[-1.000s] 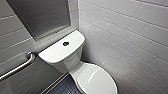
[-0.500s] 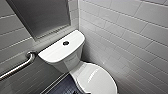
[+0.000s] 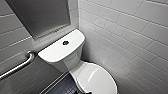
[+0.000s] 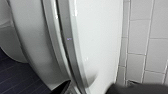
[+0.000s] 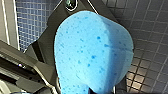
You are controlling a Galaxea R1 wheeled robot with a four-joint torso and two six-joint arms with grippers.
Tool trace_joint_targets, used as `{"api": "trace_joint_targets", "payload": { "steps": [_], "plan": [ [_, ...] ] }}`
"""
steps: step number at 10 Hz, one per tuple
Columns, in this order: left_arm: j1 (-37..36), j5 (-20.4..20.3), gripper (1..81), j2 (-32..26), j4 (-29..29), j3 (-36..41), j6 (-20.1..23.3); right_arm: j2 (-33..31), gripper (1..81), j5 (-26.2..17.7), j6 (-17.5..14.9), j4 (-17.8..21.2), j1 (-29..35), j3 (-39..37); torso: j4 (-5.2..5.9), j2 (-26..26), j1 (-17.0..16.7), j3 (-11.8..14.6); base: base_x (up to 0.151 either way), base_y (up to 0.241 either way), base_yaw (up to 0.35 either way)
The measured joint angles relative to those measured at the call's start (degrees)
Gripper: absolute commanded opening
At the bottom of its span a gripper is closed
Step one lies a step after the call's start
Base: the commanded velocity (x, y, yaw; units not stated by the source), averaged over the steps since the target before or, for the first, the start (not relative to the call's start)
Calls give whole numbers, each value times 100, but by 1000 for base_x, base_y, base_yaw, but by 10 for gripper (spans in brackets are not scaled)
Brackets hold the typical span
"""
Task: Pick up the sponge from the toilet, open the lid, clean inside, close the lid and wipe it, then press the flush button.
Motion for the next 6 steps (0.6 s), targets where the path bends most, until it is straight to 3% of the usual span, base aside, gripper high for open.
{"api": "trace_joint_targets", "payload": {
  "steps": [6],
  "plan": [
    [-162,59,811,95,-5,-107,-33,0,10,68,4,5,-2,-5,0,0,2,-57,0,0,0]
  ]
}}
